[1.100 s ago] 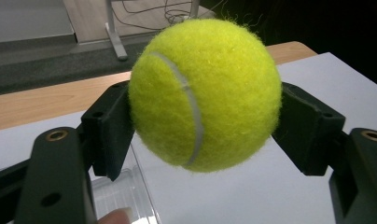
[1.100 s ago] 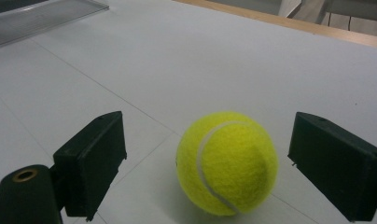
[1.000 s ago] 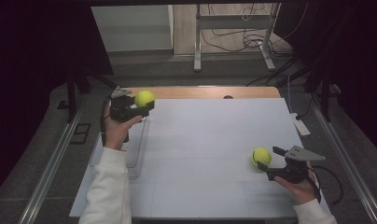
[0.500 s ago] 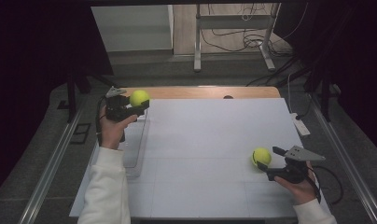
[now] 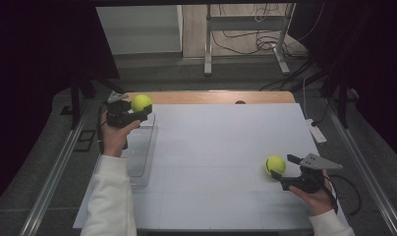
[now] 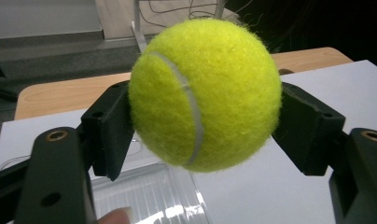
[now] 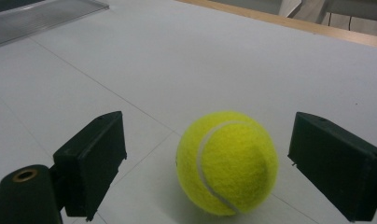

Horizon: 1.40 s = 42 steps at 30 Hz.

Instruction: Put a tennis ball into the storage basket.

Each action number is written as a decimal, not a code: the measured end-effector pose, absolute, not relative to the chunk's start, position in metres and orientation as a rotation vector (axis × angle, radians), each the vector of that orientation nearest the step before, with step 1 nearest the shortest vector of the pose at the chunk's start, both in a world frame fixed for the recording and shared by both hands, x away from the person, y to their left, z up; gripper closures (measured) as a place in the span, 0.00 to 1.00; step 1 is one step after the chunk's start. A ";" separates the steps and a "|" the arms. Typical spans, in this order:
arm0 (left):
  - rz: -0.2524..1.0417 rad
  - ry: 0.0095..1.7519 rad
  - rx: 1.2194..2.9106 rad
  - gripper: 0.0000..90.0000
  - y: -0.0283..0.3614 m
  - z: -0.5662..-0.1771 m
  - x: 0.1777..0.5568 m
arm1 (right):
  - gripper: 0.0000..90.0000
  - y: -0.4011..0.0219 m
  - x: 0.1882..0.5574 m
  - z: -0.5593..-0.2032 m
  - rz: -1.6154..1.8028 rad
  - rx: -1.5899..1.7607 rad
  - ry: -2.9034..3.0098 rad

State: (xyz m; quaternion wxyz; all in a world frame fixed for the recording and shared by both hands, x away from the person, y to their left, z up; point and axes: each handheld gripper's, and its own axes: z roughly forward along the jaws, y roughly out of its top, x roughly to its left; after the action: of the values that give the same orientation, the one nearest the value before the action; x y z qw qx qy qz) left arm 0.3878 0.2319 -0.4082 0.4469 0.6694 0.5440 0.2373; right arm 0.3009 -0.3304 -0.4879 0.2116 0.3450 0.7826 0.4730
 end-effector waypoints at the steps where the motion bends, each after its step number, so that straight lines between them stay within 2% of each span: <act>1: 0.585 1.350 1.653 0.30 0.233 -0.409 0.388 | 0.13 -0.330 0.301 -0.488 1.314 0.958 2.174; 42: 0.609 1.532 1.669 0.30 0.265 -0.435 0.401 | 0.13 -0.330 0.301 -0.488 1.313 0.963 2.173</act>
State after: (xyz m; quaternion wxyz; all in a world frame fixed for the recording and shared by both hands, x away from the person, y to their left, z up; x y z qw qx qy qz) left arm 0.4007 0.2652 -0.4348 0.3873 0.6559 0.6021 0.2394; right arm 0.3006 -0.3303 -0.4880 0.2116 0.3467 0.7821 0.4726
